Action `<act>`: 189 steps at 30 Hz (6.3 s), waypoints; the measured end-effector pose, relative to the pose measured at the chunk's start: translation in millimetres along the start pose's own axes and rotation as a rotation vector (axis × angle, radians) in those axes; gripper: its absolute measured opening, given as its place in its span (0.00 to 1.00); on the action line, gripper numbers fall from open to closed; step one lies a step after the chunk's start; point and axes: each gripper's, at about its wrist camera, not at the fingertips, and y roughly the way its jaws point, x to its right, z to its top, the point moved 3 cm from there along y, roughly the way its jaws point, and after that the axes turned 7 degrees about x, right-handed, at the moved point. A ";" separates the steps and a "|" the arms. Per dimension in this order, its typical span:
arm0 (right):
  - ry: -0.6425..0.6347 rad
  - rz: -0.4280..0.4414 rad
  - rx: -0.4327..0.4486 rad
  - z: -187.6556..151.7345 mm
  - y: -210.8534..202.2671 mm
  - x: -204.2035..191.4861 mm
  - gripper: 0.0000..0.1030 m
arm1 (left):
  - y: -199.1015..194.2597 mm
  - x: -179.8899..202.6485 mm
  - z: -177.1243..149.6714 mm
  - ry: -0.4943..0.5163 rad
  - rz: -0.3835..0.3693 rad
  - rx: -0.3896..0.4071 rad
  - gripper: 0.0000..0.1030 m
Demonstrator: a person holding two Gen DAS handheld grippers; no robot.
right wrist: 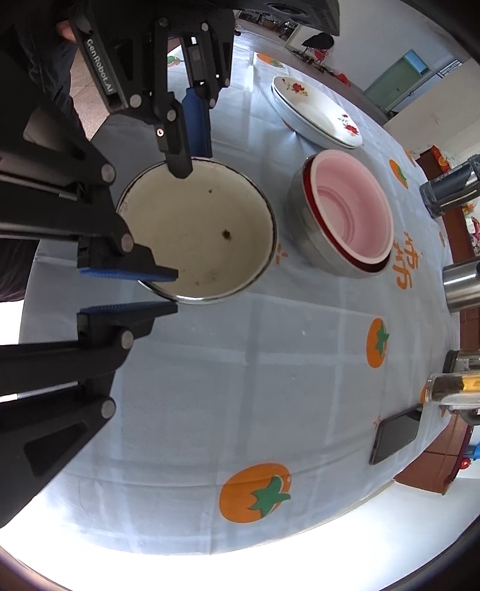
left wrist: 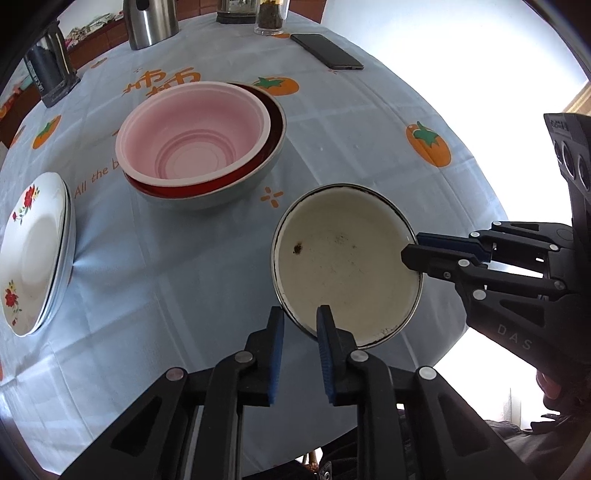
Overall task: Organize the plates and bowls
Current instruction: 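Move both grippers to the white enamel bowl and grip its rim, then lift the white enamel bowl with both grippers toward the nested pink bowl, then lower the white enamel bowl into the pink bowl with both grippers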
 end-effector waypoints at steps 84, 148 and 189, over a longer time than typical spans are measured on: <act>0.019 -0.013 0.167 140.9 -7.0 -40.7 0.08 | -53.6 -83.6 105.2 0.043 0.083 0.154 0.16; 0.039 -0.015 0.027 136.9 46.1 -31.8 0.09 | -7.0 -109.8 96.0 -0.001 0.045 -0.005 0.17; 0.057 -0.034 0.051 142.7 50.9 -26.7 0.09 | -5.1 -116.1 102.5 -0.056 0.009 0.006 0.17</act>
